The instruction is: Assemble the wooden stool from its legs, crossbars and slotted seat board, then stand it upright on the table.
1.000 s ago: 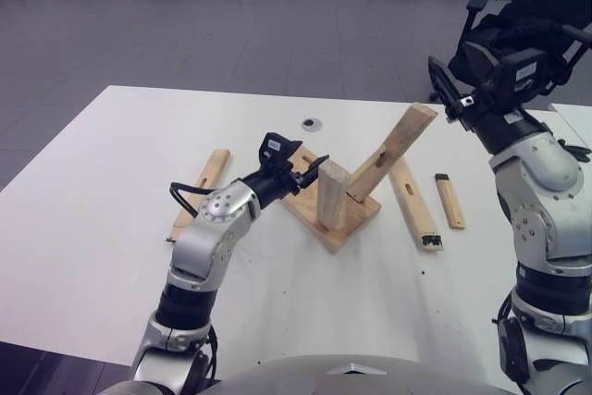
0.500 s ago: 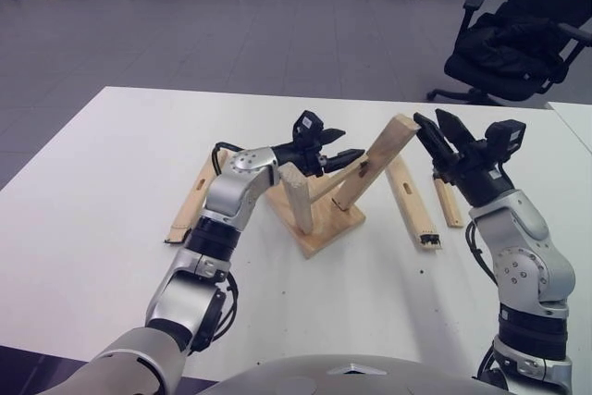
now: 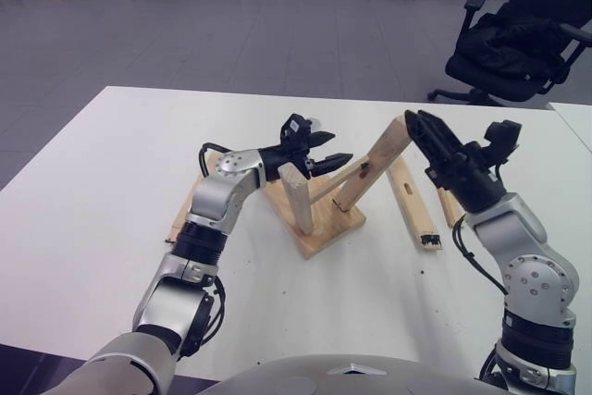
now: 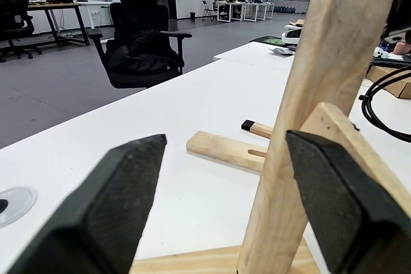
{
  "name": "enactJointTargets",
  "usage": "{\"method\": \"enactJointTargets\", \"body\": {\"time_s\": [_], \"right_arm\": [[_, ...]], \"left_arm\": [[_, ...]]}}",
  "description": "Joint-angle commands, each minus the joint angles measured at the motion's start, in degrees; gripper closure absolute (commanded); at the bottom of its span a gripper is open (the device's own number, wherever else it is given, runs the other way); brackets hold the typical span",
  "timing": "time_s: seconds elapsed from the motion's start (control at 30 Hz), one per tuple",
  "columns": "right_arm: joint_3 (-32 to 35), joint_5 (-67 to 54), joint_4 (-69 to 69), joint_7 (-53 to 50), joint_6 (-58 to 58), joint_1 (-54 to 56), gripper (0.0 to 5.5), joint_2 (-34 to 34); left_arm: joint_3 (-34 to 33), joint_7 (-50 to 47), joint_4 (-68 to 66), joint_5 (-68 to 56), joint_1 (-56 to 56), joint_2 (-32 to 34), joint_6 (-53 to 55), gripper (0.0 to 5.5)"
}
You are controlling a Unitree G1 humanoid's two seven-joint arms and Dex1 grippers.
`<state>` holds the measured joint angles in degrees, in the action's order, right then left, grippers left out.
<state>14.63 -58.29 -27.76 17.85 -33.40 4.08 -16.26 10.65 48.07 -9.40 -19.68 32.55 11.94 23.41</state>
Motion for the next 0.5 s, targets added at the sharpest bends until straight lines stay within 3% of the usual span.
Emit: {"method": "enactJointTargets", "body": {"time_s": [0.03, 0.1, 0.37, 0.5], "right_arm": [[-2.7, 3.2, 1.4, -0.1, -0.3, -0.3, 2.72, -0.5], [-2.8, 3.6, 2.3, -0.5, -0.5, 0.5, 2.72, -0.4], [-4.1, 5.1, 2.3, -0.5, -1.3, 1.3, 4.23, -1.2], [-5.0, 7.2, 2.0, 0.3, -0.2, 1.3, 4.34, -1.9]], "left_arm": [[0.8, 0.7, -1.0, 0.7, 1.3, -0.5, 0.0, 2.07], [1.4, 1.5, -1.0, 0.9, 1.2, -0.3, 0.1, 2.07], [2.4, 2.1, -1.1, 1.3, 0.6, -0.2, -0.2, 2.01], [2.7, 1.9, -1.2, 1.3, 1.0, -0.7, -0.4, 2.01]]}}
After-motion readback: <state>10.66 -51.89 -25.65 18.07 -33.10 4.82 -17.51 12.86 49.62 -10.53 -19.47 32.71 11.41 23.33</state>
